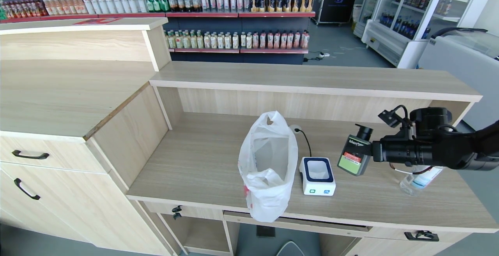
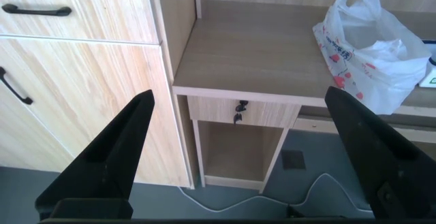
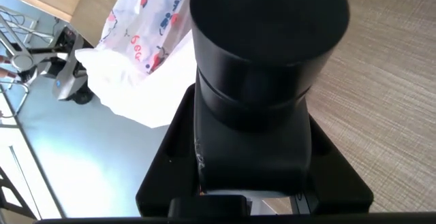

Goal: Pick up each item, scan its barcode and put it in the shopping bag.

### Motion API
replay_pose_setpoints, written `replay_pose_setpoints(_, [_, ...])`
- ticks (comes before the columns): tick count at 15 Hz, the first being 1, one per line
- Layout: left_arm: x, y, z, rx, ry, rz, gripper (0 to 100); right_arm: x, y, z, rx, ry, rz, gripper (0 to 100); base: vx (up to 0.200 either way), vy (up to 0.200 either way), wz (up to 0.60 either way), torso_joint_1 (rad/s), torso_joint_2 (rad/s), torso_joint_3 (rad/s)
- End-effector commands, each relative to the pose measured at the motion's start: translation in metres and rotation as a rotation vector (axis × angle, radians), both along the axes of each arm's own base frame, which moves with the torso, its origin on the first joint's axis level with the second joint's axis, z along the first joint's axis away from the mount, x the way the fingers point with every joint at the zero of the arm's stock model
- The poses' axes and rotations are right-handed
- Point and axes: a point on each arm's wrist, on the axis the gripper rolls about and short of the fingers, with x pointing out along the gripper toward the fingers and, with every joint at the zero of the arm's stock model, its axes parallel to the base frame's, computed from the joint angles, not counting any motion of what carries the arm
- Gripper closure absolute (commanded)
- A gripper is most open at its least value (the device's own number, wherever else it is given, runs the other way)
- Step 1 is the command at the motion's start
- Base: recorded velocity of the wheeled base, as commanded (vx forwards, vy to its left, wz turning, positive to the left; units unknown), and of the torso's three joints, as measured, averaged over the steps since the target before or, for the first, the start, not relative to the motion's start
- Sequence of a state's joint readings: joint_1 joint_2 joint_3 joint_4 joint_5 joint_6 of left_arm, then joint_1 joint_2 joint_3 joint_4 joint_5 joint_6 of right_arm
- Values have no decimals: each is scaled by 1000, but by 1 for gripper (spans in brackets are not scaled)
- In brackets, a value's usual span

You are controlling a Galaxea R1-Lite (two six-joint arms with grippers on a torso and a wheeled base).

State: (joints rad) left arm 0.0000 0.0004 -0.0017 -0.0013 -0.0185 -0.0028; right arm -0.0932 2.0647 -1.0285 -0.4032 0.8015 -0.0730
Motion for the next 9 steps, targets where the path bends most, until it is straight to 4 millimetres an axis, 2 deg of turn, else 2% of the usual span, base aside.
replay_pose_setpoints(1, [0, 0, 0, 0, -1, 0, 0, 3, 1, -1, 1, 0, 3, 100, 0, 0, 0, 0, 0, 0])
replay_pose_setpoints(9, [0, 0, 0, 0, -1, 0, 0, 3, 3, -4, -1, 5, 9, 100, 0, 0, 0, 0, 0, 0])
